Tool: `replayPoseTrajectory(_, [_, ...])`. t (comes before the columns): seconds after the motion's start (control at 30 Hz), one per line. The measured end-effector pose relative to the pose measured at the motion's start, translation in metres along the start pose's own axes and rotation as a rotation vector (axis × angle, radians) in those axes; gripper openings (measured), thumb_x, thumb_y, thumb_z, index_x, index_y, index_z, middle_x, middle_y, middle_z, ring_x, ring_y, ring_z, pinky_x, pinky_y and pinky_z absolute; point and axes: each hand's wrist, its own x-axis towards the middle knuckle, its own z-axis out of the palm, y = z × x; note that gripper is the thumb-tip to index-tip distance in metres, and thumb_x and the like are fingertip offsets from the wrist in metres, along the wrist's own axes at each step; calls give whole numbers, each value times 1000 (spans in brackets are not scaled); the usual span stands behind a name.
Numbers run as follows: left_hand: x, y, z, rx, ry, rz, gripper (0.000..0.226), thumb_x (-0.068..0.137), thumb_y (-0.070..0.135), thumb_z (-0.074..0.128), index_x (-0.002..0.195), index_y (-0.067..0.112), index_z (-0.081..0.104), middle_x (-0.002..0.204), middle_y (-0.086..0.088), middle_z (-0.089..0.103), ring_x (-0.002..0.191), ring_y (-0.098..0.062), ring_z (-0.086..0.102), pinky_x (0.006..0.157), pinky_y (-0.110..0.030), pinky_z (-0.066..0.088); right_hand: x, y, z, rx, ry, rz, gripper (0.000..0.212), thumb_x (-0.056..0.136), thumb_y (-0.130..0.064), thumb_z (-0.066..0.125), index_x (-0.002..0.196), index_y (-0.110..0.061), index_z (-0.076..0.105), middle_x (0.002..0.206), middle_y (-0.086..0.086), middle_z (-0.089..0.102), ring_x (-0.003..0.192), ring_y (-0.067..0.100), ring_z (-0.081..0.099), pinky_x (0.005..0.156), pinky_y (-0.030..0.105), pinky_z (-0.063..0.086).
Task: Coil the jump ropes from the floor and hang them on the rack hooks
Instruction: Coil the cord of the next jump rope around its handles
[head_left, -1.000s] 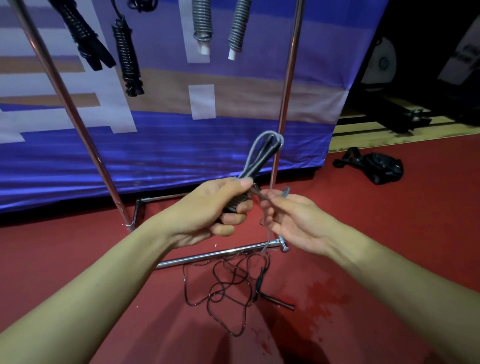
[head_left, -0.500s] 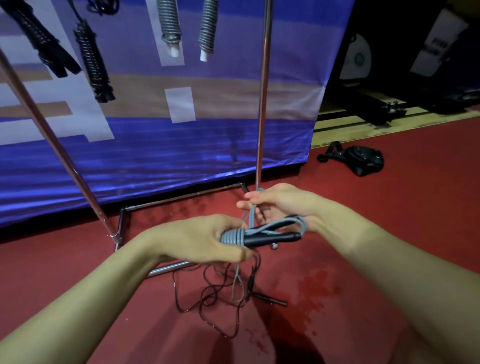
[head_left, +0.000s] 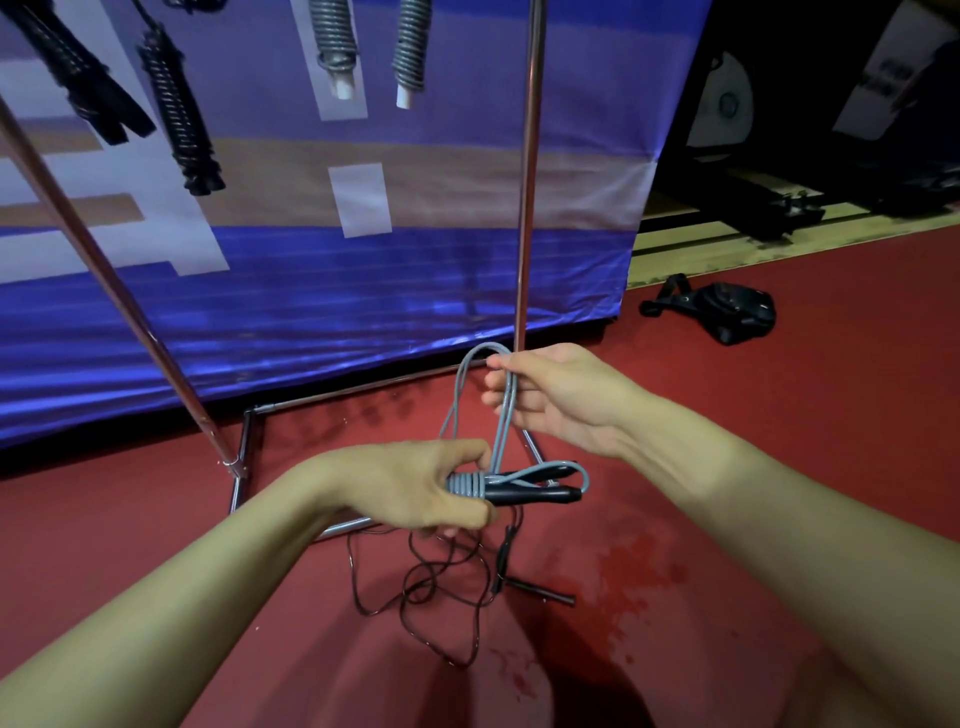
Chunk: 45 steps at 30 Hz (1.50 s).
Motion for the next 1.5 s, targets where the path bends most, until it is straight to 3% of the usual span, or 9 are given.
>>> replayPoseTrajectory(0.3, [12,1,1,-70,-60,-20,10,98,36,65,99,30,57,67,4,56,54,-17,44,54,-31,34,-2,-6,4,179,-40,-64,21,107,-26,51,94,-13,62,63,-4,55,56,11,55,59,24,50])
replayPoseTrajectory(0.43, [17,-11,3,-82,22,-37,18,100,40,64,105,25,58,65,4,54,51,-16,44,48,-25,34,-6,-9,3,155,-140,-103,16,105,-28,54,98,-14,60,67,-6,48,57,9,44,77,33,52])
replayPoseTrajectory(0.53, [17,-19,-4,-202,163,-89,25,98,50,63,105,27,60,67,6,55,48,-12,45,45,-23,35,-10,-8,3,45,-161,-255,20,107,-20,48,99,-7,61,74,1,59,73,17,64,100,46,56])
replayPoseTrajectory(0.63, [20,-21,-7,-285,337,-112,27,97,53,64,98,27,59,69,4,58,47,-10,45,43,-20,37,-13,-8,4,65,-101,-364,27,109,-20,41,103,-4,62,84,8,69,99,29,72,102,45,55])
replayPoseTrajectory(0.87, [22,-14,-6,-682,431,-148,39,99,48,61,117,14,53,87,-6,78,54,-17,66,44,-22,49,-9,-7,4,246,-28,-297,19,106,-9,49,87,-11,48,62,-1,32,59,14,42,105,55,51])
replayPoseTrajectory(1.07, [25,-22,-4,-435,509,-175,39,99,55,57,108,17,56,91,-1,80,62,-10,67,55,-22,47,-11,-8,4,183,98,-405,23,110,-17,42,96,-6,56,75,5,60,94,29,73,101,49,56])
replayPoseTrajectory(1.23, [29,-21,-7,-572,725,-131,40,98,51,63,108,12,57,99,-6,74,50,-11,53,45,-26,48,-11,-10,3,430,138,-274,16,107,-8,43,95,-6,54,91,17,76,98,34,76,88,43,59])
replayPoseTrajectory(1.37, [24,-29,-12,-339,942,-98,38,95,57,62,101,21,53,85,-3,72,53,-18,57,55,-40,57,-5,-2,-3,416,162,-159,21,101,3,37,85,-5,49,110,26,74,104,38,73,97,48,56])
replayPoseTrajectory(1.5, [13,-38,-23,-121,1070,-68,38,96,55,62,111,21,51,70,5,61,61,-13,59,61,-27,49,-1,9,-31,-59,140,108,25,109,-20,44,102,-2,60,110,19,76,96,31,77,86,42,60])
